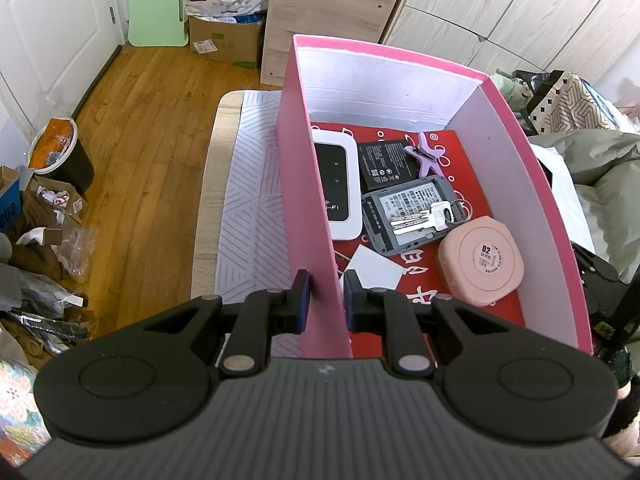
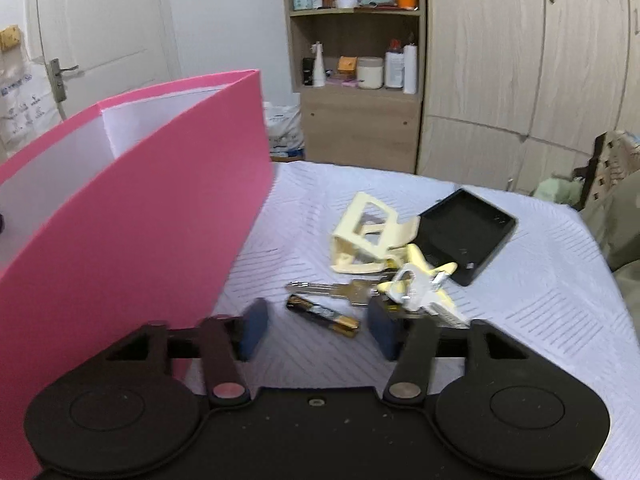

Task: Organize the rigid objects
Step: 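Grasp the small battery cell on the table with the right tool, then release the battery cell into the box beside the compact, right tool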

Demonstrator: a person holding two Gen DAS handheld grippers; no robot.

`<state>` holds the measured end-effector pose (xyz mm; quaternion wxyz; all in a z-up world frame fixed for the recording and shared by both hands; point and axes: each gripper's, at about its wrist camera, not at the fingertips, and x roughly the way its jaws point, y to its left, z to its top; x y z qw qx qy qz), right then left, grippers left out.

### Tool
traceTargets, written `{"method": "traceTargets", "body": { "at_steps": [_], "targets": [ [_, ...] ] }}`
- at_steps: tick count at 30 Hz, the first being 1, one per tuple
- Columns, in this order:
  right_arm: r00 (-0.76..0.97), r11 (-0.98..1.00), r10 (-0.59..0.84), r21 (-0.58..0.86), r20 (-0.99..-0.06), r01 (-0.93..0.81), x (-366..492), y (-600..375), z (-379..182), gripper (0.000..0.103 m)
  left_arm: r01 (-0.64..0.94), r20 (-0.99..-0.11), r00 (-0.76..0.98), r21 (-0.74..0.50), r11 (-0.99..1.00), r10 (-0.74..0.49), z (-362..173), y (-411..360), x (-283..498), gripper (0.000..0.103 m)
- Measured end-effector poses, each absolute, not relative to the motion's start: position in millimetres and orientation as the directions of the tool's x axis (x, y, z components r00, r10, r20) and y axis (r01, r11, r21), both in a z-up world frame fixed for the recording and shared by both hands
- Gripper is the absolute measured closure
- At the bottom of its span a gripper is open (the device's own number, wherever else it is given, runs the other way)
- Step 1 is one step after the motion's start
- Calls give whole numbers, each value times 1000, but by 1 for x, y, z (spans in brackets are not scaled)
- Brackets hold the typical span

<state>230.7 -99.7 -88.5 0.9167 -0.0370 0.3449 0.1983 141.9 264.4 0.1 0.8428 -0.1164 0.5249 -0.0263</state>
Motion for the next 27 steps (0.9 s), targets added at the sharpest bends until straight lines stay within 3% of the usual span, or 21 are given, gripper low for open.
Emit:
{"method": "traceTargets", "body": {
  "at_steps": [2, 4, 13, 19, 27],
  "targets": [
    [677, 911, 357, 80, -644, -404, 231, -104, -87, 87, -81, -878, 449, -227, 971, -168, 0, 265, 142, 87],
    [665, 907, 378, 111, -644, -407, 231, -110, -86, 90, -84, -876, 451, -231, 969, -170, 0, 265, 141, 87],
    [643, 890, 431, 178, -634, -421, 227, -123, -77, 92, -85, -877, 450, -228, 970, -167, 0, 266, 141, 87],
    [678, 880, 447, 149, -584, -452, 218, -128, -43, 92, -81, -877, 451, -225, 971, -166, 1, 266, 141, 87],
    [515, 681, 673, 174, -531, -711, 201, -94, 31, 91, -77, -876, 455, -217, 973, -160, 2, 264, 141, 87]
  ]
}}
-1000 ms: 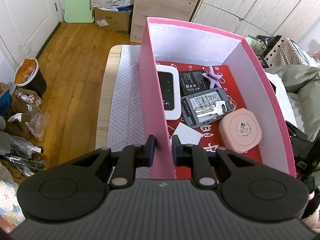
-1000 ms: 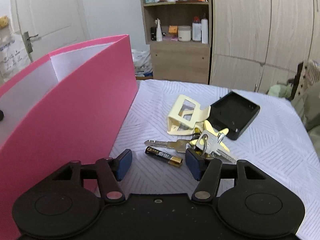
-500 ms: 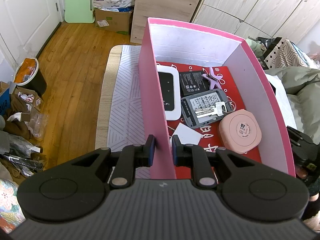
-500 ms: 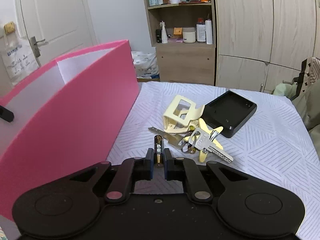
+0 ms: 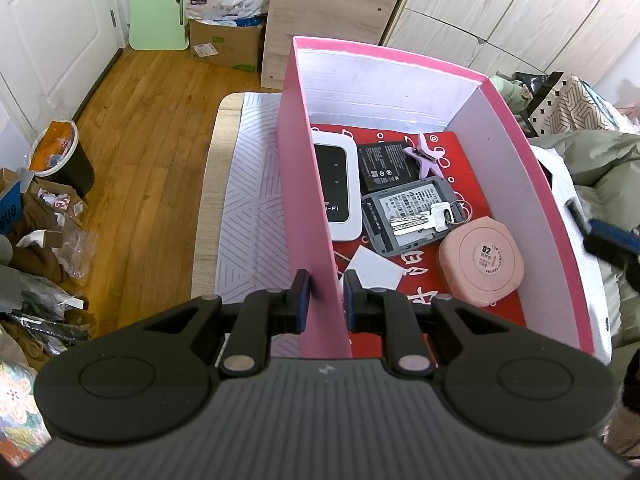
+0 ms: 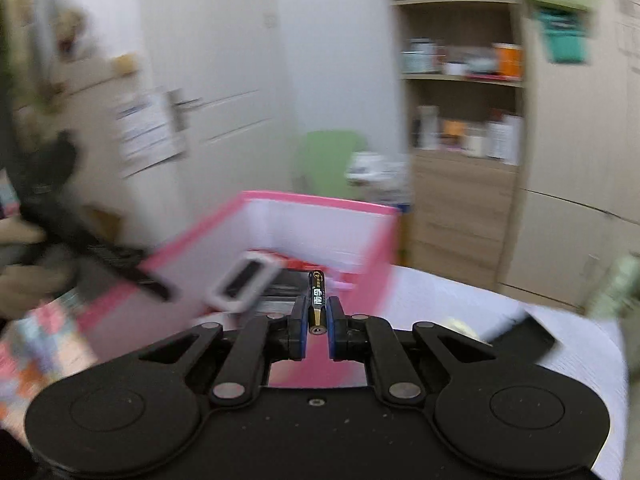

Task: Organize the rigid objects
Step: 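Release the battery cell into the box beside the compact, right tool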

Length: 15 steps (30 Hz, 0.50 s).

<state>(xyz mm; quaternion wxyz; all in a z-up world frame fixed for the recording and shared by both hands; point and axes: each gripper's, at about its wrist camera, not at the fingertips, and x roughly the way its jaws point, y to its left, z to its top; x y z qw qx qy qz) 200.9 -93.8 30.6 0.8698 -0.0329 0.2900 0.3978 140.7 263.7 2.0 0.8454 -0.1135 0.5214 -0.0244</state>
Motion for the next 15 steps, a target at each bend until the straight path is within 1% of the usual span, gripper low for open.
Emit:
{"method": "traceTargets", "body": {
  "at_steps": [2, 4, 8, 12, 15],
  "targets": [
    [445, 622, 702, 175, -556, -763, 201, -75, 36, 91, -88, -877, 453, -224, 971, -161, 3, 264, 142, 87],
    [394, 579, 702, 154, -593, -800, 199, -54, 34, 91, -91, -877, 453, -226, 970, -162, 3, 264, 142, 87],
    [324, 537, 695, 163, -642, -828, 198, -23, 20, 91, -76, -880, 453, -199, 977, -144, 3, 260, 142, 88],
    [318, 525, 660, 116, -680, -843, 199, -6, 6, 91, -47, -883, 452, -162, 986, -124, 3, 255, 142, 89],
    [310, 544, 637, 126, -706, -830, 205, -2, -4, 91, -36, -883, 457, -140, 989, -108, 3, 252, 140, 89]
  ]
}}
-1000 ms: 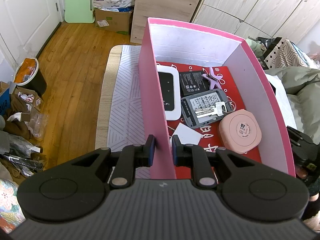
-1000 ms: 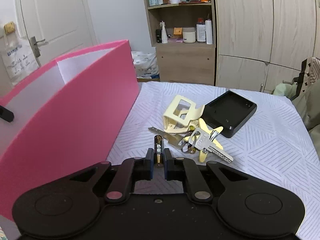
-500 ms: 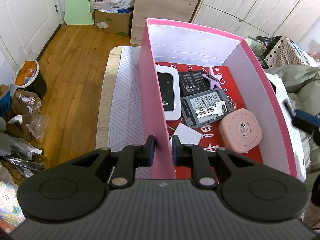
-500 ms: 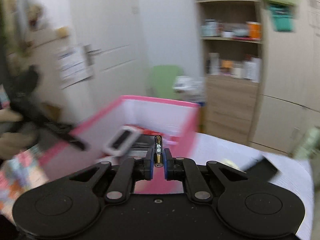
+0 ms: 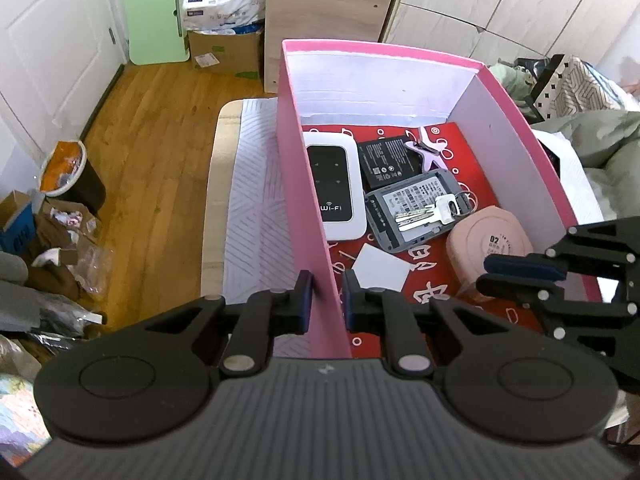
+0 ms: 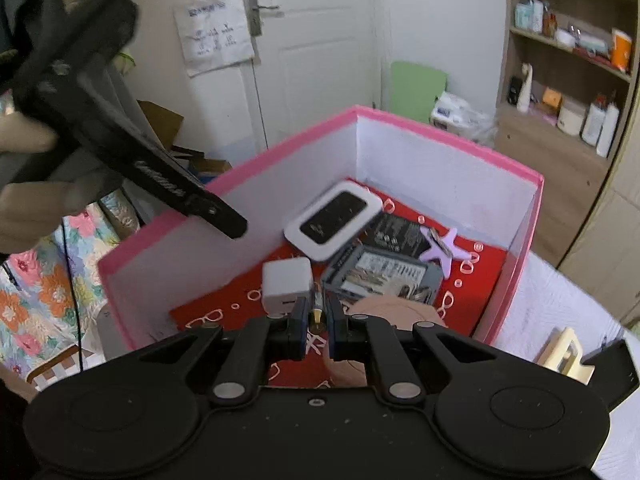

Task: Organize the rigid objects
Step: 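Release the battery cell into the box beside the compact, right tool, then grasp the cream plastic holder on the table with the right tool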

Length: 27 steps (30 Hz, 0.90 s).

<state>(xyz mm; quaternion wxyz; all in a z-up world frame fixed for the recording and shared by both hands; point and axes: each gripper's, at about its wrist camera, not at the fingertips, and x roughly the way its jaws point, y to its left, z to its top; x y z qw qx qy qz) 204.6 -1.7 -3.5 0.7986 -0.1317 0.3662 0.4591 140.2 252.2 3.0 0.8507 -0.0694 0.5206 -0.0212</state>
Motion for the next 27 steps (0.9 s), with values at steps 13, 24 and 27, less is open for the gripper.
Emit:
{"method": "traceTargets", "body": {
  "at_steps": [13, 24, 27],
  "targets": [
    [417, 637, 697, 238, -583, -733, 210, -63, 21, 76, -57, -881, 461, -153, 987, -110, 3, 254, 139, 89],
    [553, 816, 521, 189, -650, -547, 229, -147, -2, 67, -66, -874, 472, -162, 984, -112, 2, 256, 136, 89],
    [559, 838, 486, 176, -672, -516, 233, -156, -20, 65, -70, -878, 467, -161, 984, -110, 2, 255, 138, 89]
  ]
}}
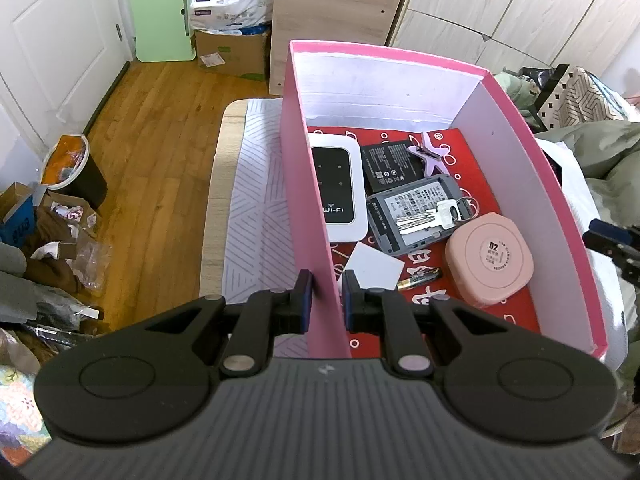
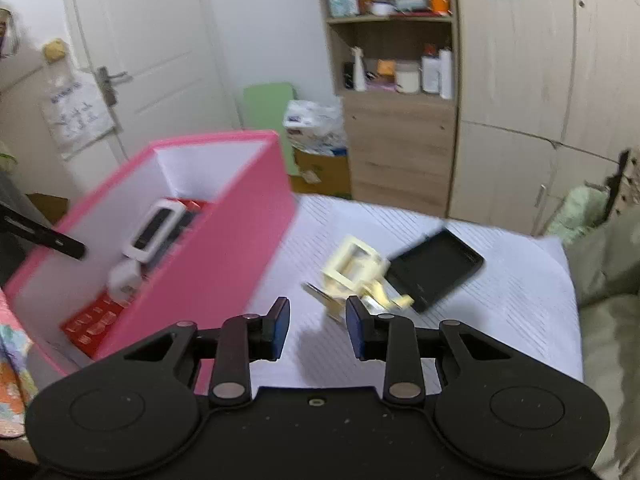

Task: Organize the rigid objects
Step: 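Grasp the cream plastic holder on the table with the right tool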

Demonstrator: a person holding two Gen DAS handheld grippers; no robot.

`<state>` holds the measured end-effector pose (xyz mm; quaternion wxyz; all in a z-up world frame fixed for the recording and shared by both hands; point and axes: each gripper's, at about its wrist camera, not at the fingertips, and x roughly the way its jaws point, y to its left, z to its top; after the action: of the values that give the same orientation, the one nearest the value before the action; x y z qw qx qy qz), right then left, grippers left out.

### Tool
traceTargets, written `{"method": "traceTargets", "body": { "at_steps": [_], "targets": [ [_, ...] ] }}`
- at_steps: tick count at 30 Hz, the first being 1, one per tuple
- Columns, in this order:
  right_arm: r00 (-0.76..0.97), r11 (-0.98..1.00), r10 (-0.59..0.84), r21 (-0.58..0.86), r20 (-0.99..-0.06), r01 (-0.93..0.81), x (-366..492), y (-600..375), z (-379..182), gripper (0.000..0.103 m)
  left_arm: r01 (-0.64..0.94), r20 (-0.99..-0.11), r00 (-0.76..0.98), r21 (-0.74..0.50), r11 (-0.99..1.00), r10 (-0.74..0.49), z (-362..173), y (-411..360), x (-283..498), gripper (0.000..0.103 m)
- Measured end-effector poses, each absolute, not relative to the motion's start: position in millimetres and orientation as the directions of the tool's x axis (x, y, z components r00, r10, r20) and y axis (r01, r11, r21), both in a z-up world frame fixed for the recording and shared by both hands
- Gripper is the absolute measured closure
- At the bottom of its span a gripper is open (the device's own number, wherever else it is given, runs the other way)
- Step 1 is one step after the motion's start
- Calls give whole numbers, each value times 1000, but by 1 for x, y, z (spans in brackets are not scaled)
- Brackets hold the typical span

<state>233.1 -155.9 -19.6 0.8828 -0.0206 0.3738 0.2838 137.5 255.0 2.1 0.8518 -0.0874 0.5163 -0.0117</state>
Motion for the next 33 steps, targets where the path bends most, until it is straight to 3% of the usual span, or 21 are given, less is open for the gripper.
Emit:
{"method": "traceTargets", "body": {
  "at_steps": [10, 22, 26, 33],
  "targets": [
    [596, 840, 468, 119, -653, -529, 252, -147, -43, 48, -54, -885, 460, -103, 993, -67, 4, 245, 139, 89],
    [593, 889, 383, 107, -708, -446, 291, -118, -62, 44, -47, -885, 458, -122, 991, -87, 3, 250, 139, 89],
    [600, 898, 376, 117, -706, -425, 295, -112, -65, 38, -23, -886, 456, -108, 994, -85, 3, 248, 140, 89],
    [613, 917, 347, 121, -710, -379, 301, -104, -75, 40, -8, -887, 448, -128, 992, -111, 3, 252, 143, 89]
  ]
}}
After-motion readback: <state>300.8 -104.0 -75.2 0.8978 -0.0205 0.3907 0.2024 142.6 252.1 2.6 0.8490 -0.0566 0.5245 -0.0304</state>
